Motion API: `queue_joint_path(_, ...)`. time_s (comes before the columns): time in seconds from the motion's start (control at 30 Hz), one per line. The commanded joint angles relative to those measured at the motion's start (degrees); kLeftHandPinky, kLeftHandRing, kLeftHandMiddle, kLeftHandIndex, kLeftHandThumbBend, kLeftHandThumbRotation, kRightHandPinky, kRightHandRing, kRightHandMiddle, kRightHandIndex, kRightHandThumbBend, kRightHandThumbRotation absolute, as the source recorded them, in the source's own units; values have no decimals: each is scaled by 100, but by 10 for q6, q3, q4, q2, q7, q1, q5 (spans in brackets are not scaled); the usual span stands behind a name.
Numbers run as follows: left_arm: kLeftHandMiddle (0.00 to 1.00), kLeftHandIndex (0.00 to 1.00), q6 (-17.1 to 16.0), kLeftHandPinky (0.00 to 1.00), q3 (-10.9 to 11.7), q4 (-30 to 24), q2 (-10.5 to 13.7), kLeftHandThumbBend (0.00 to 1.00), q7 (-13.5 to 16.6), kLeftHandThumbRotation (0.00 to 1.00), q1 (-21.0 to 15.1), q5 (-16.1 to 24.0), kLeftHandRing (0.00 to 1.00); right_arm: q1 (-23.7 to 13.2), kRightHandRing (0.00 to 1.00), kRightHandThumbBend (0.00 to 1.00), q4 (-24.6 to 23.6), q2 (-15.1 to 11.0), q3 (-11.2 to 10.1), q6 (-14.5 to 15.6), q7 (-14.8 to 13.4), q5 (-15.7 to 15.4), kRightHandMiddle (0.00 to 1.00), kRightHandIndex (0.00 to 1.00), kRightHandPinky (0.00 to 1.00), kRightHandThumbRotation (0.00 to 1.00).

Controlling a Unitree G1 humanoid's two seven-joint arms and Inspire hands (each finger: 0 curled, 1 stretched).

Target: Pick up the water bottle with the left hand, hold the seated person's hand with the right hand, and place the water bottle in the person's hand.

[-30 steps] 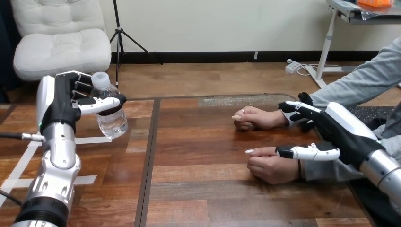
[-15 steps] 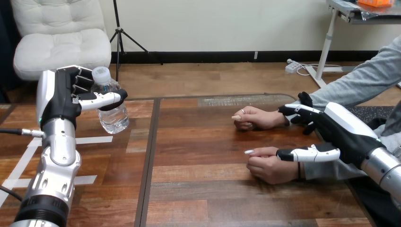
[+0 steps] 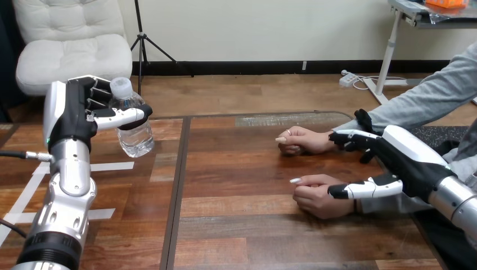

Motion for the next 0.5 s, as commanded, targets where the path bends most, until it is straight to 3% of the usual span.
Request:
queue_joint_path(0.0, 46, 47, 0, 35, 10, -43, 19, 75, 2, 0, -25, 3, 41, -55, 82, 100, -2, -34, 8, -1, -4, -9, 85, 86, 69, 66)
queue_joint_path(0.3, 46, 47, -4, 36, 6, -43, 22, 76, 4, 0, -23, 11, 41, -58, 84, 100, -8, -46, 19, 17, 11, -15, 86, 86, 71, 63)
queue_joint_path(0.47, 46, 47, 1, 35, 15, -44, 17, 75, -4, 0, -24, -3, 41, -61, 84, 100, -6, -54, 26, 10, 13, -23, 85, 86, 73, 61)
